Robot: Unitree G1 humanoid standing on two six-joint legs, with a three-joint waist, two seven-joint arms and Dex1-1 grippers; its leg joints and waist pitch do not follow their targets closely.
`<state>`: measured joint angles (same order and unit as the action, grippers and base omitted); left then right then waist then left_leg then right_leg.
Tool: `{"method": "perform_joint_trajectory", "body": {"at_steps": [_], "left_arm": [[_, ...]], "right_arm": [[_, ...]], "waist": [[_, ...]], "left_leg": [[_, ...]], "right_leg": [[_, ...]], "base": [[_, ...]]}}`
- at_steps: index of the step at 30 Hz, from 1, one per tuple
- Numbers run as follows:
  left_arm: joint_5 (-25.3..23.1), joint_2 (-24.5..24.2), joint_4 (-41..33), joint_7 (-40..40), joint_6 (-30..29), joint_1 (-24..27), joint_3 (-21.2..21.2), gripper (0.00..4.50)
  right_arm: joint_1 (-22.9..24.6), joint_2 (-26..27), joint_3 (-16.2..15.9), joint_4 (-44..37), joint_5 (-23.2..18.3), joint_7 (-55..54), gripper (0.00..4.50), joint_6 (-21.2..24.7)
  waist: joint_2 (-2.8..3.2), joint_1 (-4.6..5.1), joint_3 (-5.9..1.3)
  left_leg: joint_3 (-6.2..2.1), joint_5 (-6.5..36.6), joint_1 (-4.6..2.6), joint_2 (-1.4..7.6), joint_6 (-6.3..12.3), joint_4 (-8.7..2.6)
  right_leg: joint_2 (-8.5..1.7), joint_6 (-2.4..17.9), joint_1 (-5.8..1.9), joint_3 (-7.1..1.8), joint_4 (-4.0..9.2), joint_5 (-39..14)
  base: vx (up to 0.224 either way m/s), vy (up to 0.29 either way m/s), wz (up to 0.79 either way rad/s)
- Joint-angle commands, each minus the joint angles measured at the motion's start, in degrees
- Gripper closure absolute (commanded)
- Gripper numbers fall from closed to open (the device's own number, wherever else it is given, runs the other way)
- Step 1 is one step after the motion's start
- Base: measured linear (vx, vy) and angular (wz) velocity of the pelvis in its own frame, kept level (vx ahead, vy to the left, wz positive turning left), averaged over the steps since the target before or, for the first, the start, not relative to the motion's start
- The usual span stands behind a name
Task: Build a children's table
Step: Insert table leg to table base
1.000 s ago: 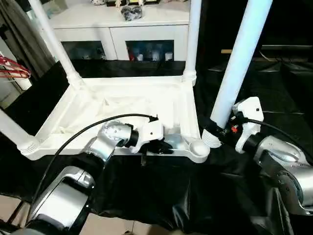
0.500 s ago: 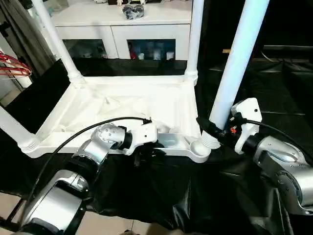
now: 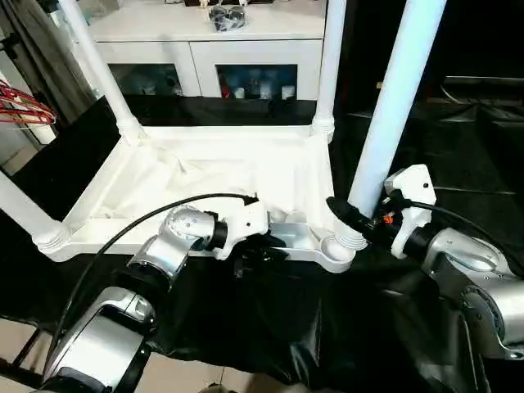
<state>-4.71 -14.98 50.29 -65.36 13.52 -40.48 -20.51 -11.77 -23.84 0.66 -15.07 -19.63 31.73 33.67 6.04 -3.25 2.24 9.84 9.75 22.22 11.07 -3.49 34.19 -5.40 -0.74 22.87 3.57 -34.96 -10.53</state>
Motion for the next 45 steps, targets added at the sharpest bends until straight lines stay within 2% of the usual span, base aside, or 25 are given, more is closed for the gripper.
{"method": "perform_joint_trajectory", "body": {"at_steps": [1,3,5,6,7,9,10,13,15,16,22,24,25,26,28,30,33,36,42,45], "left_arm": [[-1.03,-0.28,1.11,0.30,0.29,-0.54,-0.74,3.75],[-0.40,-0.01,1.30,0.17,0.08,-0.70,-0.20,4.03],[0.05,0.21,1.28,-0.23,-0.11,-0.76,0.30,4.10],[0.34,0.34,1.27,-0.59,-0.35,-0.75,0.58,4.17],[0.51,0.43,1.28,-0.83,-0.51,-0.74,0.75,4.39],[1.06,0.57,1.08,-1.16,-0.74,-0.59,1.13,4.42],[2.01,0.86,0.96,-1.81,-1.03,-0.40,1.77,4.43],[2.61,0.94,0.61,-2.57,-1.37,-0.02,2.13,4.46],[2.43,0.83,0.62,-2.59,-1.36,0.20,2.00,4.49],[1.82,0.77,0.86,-1.96,-1.02,0.45,1.89,4.49],[2.96,1.39,-0.17,-1.03,-1.63,1.30,3.09,4.50],[3.40,1.58,-0.58,-0.81,-1.84,1.58,3.47,4.50],[3.68,1.69,-0.93,-0.69,-2.05,1.86,3.69,4.50],[3.85,1.78,-1.11,-0.25,-2.04,2.11,3.91,4.50],[4.42,1.97,-1.46,0.01,-2.52,2.62,4.37,4.50],[5.07,2.08,-1.85,0.17,-2.75,3.16,4.91,4.50],[5.22,2.05,-2.10,0.40,-2.76,3.46,5.10,4.50],[5.06,1.91,-2.76,0.67,-2.83,4.21,5.48,4.50],[4.70,1.68,-3.30,0.69,-3.23,4.69,5.79,4.50],[3.76,1.41,-2.98,1.65,-3.12,4.50,5.69,4.50]], "right_arm": [[-1.24,-0.21,-0.12,-0.11,-0.22,0.34,2.61,0.08],[-1.30,-0.16,-0.45,0.45,-0.38,0.71,2.61,0.13],[-1.20,-0.40,-1.03,1.00,-0.27,1.29,2.61,0.12],[-1.21,-0.63,-1.49,1.38,0.01,1.59,2.61,0.13],[-1.23,-0.78,-1.78,1.62,0.22,1.76,2.61,0.13],[-1.36,-0.90,-2.21,2.04,0.40,2.11,2.61,0.08],[-1.63,-1.01,-2.76,2.70,0.60,2.59,2.61,0.03],[-2.09,-1.01,-3.19,3.65,0.79,3.06,2.61,-0.13],[-2.34,-0.98,-3.39,4.30,0.90,3.34,2.61,-0.29],[-2.85,-0.78,-3.82,5.81,1.27,3.65,2.61,-0.99],[-4.62,-0.01,-5.31,9.90,2.24,4.17,2.61,-2.79],[-5.15,0.24,-5.65,11.16,2.48,4.34,2.61,-3.27],[-5.56,0.44,-5.95,12.23,2.72,4.48,2.61,-3.71],[-5.93,0.69,-6.17,13.33,3.07,4.65,2.61,-4.22],[-6.52,1.35,-6.33,15.00,3.42,4.83,2.61,-5.03],[-6.96,2.43,-5.97,16.13,2.99,4.87,2.61,-5.56],[-7.09,2.93,-5.71,16.57,2.65,4.80,2.61,-5.76],[-7.08,3.44,-5.37,18.07,2.29,4.85,2.61,-6.82],[-5.81,4.36,-3.57,20.22,1.29,4.96,2.61,-8.67],[-2.93,5.62,-0.80,21.89,-0.53,5.11,2.61,-10.99]], "waist": [[-1.51,-0.03,-3.62],[-1.34,-0.01,-3.67],[-1.30,-0.04,-3.70],[-1.44,-0.02,-3.73],[-1.41,0.02,-3.77],[-1.46,0.08,-3.90],[-1.75,0.11,-3.85],[-1.75,0.26,-3.85],[-1.84,0.29,-3.73],[-1.64,0.28,-3.75],[-1.73,0.42,-3.76],[-2.02,0.43,-3.72],[-1.96,0.52,-3.67],[-2.25,0.52,-3.67],[-2.25,0.72,-3.58],[-2.55,0.85,-3.52],[-2.42,1.00,-3.45],[-2.68,1.00,-3.46],[-2.62,1.00,-3.36],[-2.68,0.88,-3.39]], "left_leg": [[-0.32,12.57,-0.68,1.08,2.24,-3.89],[-0.30,12.56,-0.73,1.08,2.19,-3.86],[-0.32,12.53,-0.71,1.08,2.20,-3.83],[-0.33,12.33,-0.69,1.09,2.26,-3.86],[-0.36,11.75,-0.59,1.12,2.38,-3.79],[-0.32,11.13,-0.61,1.11,2.73,-3.66],[-0.23,10.82,-0.52,1.06,3.07,-3.65],[-0.20,10.28,-0.45,1.00,3.72,-3.51],[-0.13,10.84,-0.54,1.03,3.75,-3.54],[-0.19,11.01,-0.62,1.07,3.67,-3.57],[-0.20,11.07,-0.54,1.06,3.47,-3.60],[-0.11,11.02,-0.58,1.07,3.62,-3.55],[-0.16,11.03,-0.44,1.04,3.65,-3.60],[-0.12,11.03,-0.44,1.03,3.73,-3.58],[-0.12,11.33,-0.46,1.02,3.90,-3.59],[-0.14,11.50,-0.40,1.04,3.93,-3.66],[-0.26,12.09,-0.37,1.06,3.61,-3.86],[-0.18,11.93,-0.46,1.09,3.73,-3.81],[-0.18,12.72,-0.50,1.10,3.60,-3.92],[-0.13,13.13,-0.65,1.16,3.75,-3.92]], "right_leg": [[-2.49,10.34,-2.84,-1.92,4.90,-15.16],[-2.49,10.43,-2.79,-1.94,4.94,-15.14],[-2.47,10.69,-2.80,-1.93,4.87,-14.64],[-2.48,10.87,-2.87,-1.90,4.83,-14.22],[-2.50,11.28,-2.97,-1.92,4.66,-12.89],[-2.50,11.99,-2.99,-1.92,4.51,-11.10],[-2.46,12.30,-3.02,-1.90,4.50,-10.65],[-2.53,12.71,-3.07,-1.87,4.45,-10.63],[-2.48,12.45,-2.95,-1.87,4.66,-12.14],[-2.51,12.31,-2.96,-1.87,4.61,-12.79],[-2.49,12.31,-2.99,-1.83,4.64,-12.64],[-2.50,12.39,-2.93,-1.85,4.70,-13.12],[-2.55,12.46,-3.00,-1.79,4.58,-13.45],[-2.51,12.25,-3.00,-1.80,4.71,-13.74],[-2.57,12.11,-2.90,-1.77,4.74,-15.17],[-2.56,11.65,-2.89,-1.79,4.86,-16.12],[-2.55,10.80,-2.87,-1.76,4.95,-17.83],[-2.58,11.03,-2.74,-1.86,4.96,-17.21],[-2.63,10.59,-2.60,-1.87,5.14,-18.82],[-2.69,10.58,-2.45,-1.93,5.28,-19.01]], "base": [[0.000,0.000,0.00],[0.000,0.000,0.00],[0.000,0.000,0.00],[0.000,0.000,0.00],[0.000,0.000,0.00],[0.000,0.000,0.00],[0.000,0.000,0.00],[0.000,0.000,0.00],[0.000,0.000,0.00],[0.000,0.000,0.00],[0.000,0.000,0.00],[0.000,0.000,0.00],[0.000,0.000,0.00],[0.000,0.000,0.00],[0.000,0.000,0.00],[0.000,0.000,0.00],[0.000,0.000,0.00],[0.000,0.000,0.00],[0.000,0.000,0.00],[0.000,0.000,0.00]]}}
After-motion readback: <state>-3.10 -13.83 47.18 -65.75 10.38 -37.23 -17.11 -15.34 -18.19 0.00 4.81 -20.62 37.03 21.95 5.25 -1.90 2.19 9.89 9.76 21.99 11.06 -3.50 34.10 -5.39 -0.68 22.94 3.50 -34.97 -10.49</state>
